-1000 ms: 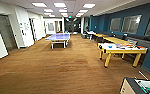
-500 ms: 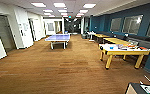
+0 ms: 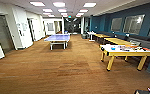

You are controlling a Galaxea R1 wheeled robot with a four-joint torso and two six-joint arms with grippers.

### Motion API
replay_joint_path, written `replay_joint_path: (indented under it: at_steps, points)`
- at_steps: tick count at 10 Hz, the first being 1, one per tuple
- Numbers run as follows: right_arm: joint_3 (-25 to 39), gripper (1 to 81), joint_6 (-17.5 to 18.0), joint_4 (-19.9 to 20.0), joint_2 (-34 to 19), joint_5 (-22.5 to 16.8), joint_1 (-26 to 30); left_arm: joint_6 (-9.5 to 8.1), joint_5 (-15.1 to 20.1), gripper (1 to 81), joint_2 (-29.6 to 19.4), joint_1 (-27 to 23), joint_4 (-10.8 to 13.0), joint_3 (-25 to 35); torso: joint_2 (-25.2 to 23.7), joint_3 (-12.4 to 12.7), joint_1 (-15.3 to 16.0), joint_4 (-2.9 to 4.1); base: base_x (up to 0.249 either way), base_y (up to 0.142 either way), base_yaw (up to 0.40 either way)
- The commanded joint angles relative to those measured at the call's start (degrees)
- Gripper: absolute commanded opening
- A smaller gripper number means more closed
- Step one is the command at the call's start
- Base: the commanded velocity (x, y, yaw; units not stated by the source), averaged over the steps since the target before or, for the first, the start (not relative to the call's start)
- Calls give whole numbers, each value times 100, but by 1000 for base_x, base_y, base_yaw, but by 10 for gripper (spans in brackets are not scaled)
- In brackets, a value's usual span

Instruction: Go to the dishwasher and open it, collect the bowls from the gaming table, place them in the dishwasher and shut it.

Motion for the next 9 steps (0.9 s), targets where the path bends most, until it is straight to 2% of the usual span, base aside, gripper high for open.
replay_joint_path:
  at_steps: [1,9]
  points:
    - [-129,811,-8,-7,57,-274,287,41,285,811,4,-234,5,16,0,0,0,0,227,0,0]
    - [-200,811,-8,-8,129,-274,269,41,276,811,-5,-234,-5,16,0,0,2,0,230,0,0]
